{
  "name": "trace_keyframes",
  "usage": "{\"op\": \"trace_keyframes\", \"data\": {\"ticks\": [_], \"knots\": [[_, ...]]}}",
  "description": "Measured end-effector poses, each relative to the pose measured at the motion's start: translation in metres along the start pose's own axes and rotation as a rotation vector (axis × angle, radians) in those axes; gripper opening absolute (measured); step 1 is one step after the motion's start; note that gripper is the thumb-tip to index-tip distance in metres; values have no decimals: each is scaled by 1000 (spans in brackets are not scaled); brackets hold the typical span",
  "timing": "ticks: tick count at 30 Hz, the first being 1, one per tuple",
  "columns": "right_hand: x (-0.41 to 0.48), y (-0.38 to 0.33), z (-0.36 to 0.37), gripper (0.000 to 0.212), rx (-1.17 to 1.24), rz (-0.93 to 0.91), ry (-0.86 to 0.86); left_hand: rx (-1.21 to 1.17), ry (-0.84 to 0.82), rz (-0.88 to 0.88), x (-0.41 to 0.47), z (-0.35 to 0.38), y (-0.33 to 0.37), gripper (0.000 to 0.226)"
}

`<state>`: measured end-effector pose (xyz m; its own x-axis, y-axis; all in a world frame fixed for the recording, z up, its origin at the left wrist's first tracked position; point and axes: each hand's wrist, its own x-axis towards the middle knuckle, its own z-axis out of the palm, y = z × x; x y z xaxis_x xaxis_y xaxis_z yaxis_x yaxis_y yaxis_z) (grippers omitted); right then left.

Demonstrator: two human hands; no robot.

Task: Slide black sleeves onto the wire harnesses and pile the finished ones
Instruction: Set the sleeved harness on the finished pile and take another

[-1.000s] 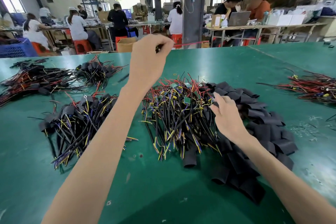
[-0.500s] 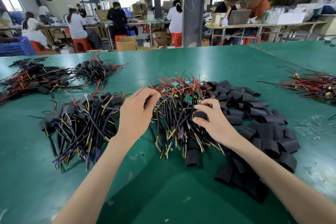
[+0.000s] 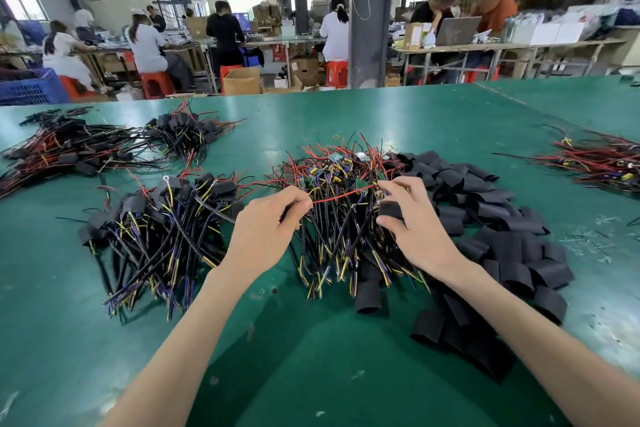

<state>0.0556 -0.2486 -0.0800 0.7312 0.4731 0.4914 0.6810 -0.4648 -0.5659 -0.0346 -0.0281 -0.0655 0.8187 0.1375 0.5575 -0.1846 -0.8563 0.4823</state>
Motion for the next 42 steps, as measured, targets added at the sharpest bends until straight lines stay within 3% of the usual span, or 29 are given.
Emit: {"op": "trace_keyframes", "data": {"ticks": [3,9,13,16,19,23,29,42], "knots": [[-2,-11,-1,51,64,-61,-2,-8,83,-9,0,-1,0,14],[-12,-18,22,47,12,-173,-318,-13,144,-25,0,-2,-1,12],[-12,-7,19,43,-321,-249,-172,-28,144,-18,1,-2,0,16],[-10,-3,15,47,-425,-185,-230,-28,136,-9,0,-4,0,15],[-5,-5,10,47,-330,-172,-265,-6,100,-8,0,-6,1,17],[-1,-7,-3,35,-156,-112,-98,-5,47,-20,0,-6,0,13],[2,-5,-10,31,-112,-66,33,-48,17,-18,-2,-6,4,17],[1,-8,-10,35,-67,-84,57,-14,-12,8,-3,-6,7,11]]}}
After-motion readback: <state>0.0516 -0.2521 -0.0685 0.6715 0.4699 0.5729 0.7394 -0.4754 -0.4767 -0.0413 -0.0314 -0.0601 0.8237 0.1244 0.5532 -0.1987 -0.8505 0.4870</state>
